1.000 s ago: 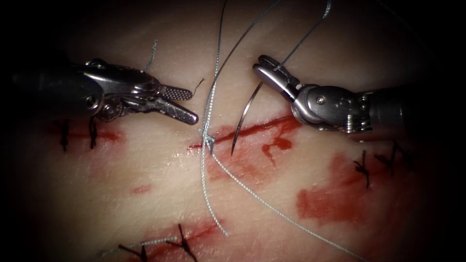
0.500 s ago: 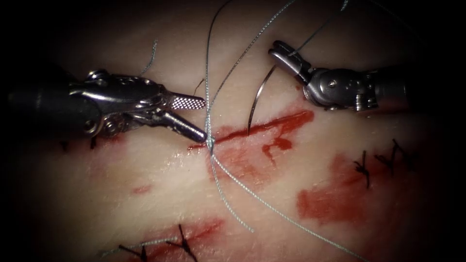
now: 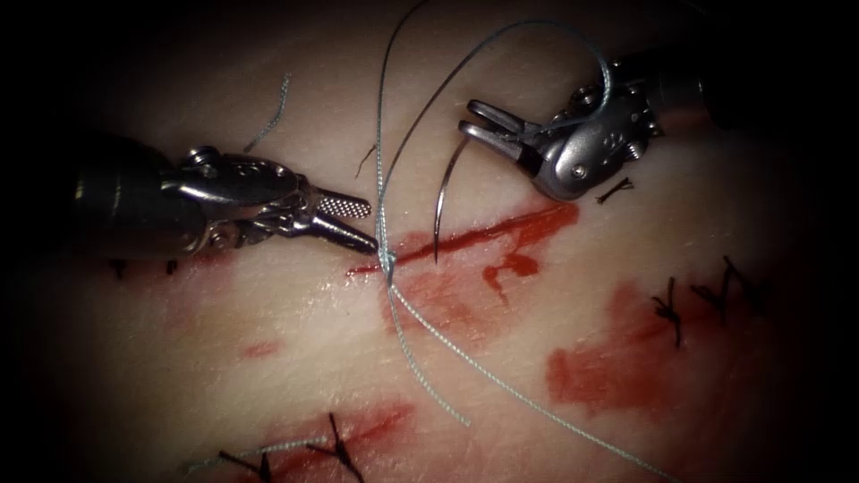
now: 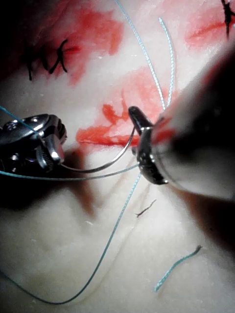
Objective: Wound Closure
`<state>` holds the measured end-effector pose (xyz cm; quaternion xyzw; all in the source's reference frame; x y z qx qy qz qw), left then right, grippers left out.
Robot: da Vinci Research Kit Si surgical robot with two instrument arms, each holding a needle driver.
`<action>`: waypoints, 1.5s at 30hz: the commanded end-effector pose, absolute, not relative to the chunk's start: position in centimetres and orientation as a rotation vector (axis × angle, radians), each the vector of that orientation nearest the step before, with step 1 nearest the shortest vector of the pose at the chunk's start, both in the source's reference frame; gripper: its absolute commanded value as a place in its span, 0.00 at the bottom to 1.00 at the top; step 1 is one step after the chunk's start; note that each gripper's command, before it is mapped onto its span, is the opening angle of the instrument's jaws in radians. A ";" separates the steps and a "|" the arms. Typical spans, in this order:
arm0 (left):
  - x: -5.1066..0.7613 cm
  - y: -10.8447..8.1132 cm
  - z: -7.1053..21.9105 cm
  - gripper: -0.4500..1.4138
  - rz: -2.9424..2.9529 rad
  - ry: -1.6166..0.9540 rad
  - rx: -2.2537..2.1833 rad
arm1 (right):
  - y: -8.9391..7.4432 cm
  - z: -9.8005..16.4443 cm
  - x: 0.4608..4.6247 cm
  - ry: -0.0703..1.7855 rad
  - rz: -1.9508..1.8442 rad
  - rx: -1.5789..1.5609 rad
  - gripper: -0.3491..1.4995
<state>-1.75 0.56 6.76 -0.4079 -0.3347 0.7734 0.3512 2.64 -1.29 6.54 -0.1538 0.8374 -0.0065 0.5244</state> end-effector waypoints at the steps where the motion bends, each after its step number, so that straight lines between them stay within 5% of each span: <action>1: -1.80 0.5 6.8 0.49 1.996 -0.855 -1.060 | -1.2 6.5 2.79 2.011 -0.047 -0.391 0.00; 9: -1.90 0.5 6.6 0.34 2.039 -0.850 -1.093 | -1.0 6.4 2.73 2.014 -0.131 -0.492 0.00; 10: -1.91 0.5 6.6 0.30 2.033 -0.856 -1.088 | -1.0 6.4 2.70 2.012 -0.132 -0.505 0.00; 12: -1.97 0.4 6.5 0.00 1.940 -0.830 -1.023 | -0.9 6.4 2.66 2.002 -0.141 -0.513 0.00; 16: -2.13 0.3 6.5 0.00 1.947 -0.749 -1.009 | -0.9 6.4 2.59 1.972 -0.160 -0.514 0.00; 20: -2.42 0.1 6.7 0.00 2.244 -0.194 -0.915 | -0.9 6.5 2.59 1.960 -0.150 -0.519 0.00; 25: -2.67 -0.1 6.8 0.00 2.348 -0.275 -0.929 | -1.0 6.4 2.62 1.948 -0.141 -0.528 0.00; 45: -2.98 -0.5 6.9 0.00 2.639 0.229 -0.652 | -1.1 6.3 2.71 1.903 -0.156 -0.519 0.00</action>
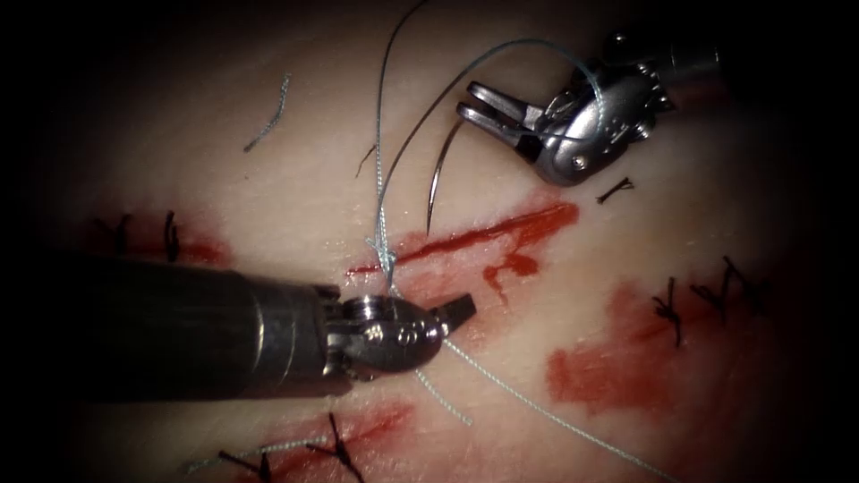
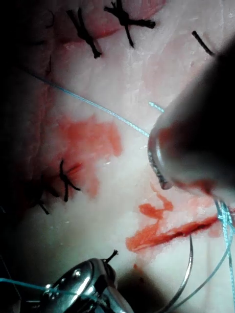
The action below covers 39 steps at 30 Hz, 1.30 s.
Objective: Wound Closure
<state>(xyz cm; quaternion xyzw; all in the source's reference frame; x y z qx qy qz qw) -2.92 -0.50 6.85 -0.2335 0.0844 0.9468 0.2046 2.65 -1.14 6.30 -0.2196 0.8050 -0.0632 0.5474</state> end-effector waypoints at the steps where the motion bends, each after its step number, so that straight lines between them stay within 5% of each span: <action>1: -3.00 -0.6 6.9 0.00 2.640 0.245 -0.615 | -1.1 6.3 2.70 1.889 -0.160 -0.520 0.00; 39: -2.84 -0.5 7.3 0.00 2.587 0.362 -0.323 | -1.3 6.3 2.83 1.767 -0.456 -0.716 0.00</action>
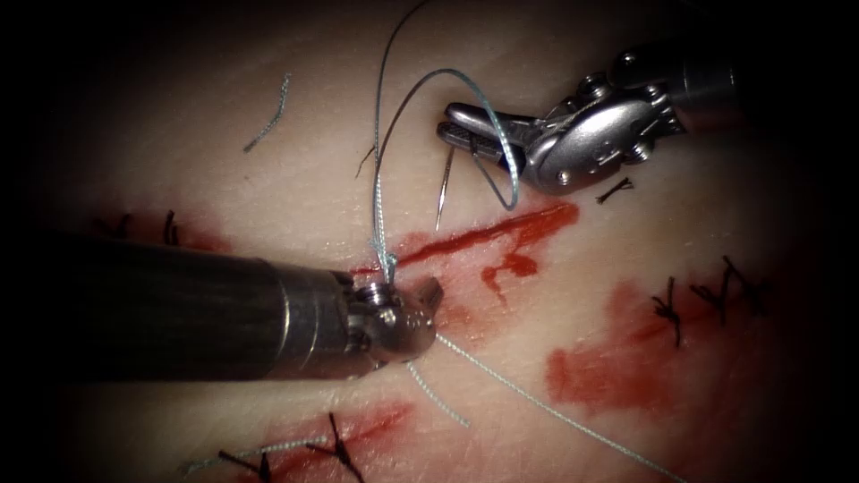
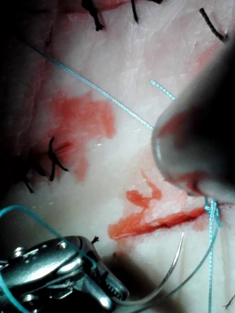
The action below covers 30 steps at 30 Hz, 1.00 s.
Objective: Wound Closure
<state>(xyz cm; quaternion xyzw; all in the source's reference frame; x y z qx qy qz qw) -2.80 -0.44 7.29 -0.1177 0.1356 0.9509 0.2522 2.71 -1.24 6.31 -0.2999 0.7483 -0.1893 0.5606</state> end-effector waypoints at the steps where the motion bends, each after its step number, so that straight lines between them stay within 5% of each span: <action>1: -2.84 -0.5 7.3 0.00 2.587 0.362 -0.323 | -1.3 6.3 2.83 1.771 -0.459 -0.724 0.00; 30: -2.83 -0.5 7.3 0.00 2.591 0.341 -0.323 | -1.2 6.3 2.88 1.831 -0.599 -0.781 0.00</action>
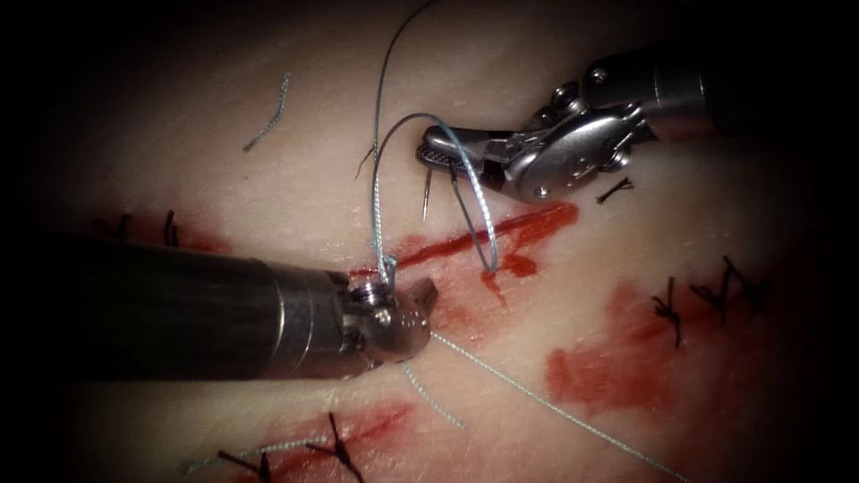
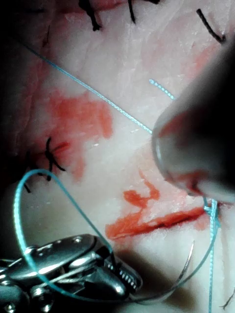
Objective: Wound Closure
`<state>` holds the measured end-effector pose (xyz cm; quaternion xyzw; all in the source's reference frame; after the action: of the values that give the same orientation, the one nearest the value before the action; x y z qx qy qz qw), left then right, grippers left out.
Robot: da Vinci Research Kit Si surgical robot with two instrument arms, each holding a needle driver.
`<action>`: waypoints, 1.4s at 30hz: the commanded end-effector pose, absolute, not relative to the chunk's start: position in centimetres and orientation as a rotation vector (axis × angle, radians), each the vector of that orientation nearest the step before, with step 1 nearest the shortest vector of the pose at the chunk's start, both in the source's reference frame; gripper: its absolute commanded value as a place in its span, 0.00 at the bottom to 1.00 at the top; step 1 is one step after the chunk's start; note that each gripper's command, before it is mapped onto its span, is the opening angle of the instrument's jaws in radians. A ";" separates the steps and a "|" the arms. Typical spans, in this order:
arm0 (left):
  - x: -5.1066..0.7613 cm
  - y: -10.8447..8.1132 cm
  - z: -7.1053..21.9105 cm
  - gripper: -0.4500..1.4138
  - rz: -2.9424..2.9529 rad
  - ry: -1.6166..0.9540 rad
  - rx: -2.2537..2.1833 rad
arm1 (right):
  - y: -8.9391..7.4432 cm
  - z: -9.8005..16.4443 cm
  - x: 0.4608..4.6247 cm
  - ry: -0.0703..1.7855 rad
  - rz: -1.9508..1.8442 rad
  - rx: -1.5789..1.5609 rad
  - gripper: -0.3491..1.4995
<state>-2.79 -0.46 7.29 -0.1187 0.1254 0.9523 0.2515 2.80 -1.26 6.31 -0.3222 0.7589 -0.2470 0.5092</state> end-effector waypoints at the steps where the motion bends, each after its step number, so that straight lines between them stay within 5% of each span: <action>1: -2.83 -0.5 7.3 0.00 2.591 0.341 -0.323 | -1.2 6.2 2.87 1.829 -0.602 -0.790 0.00; 42: -2.82 -0.5 7.3 0.00 2.590 0.336 -0.325 | -1.4 6.3 2.95 1.843 -0.608 -0.703 0.00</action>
<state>-2.77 -0.45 7.27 -0.1198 0.1240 0.9523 0.2519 2.87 -1.42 6.30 -0.2929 0.7654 -0.2543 0.5135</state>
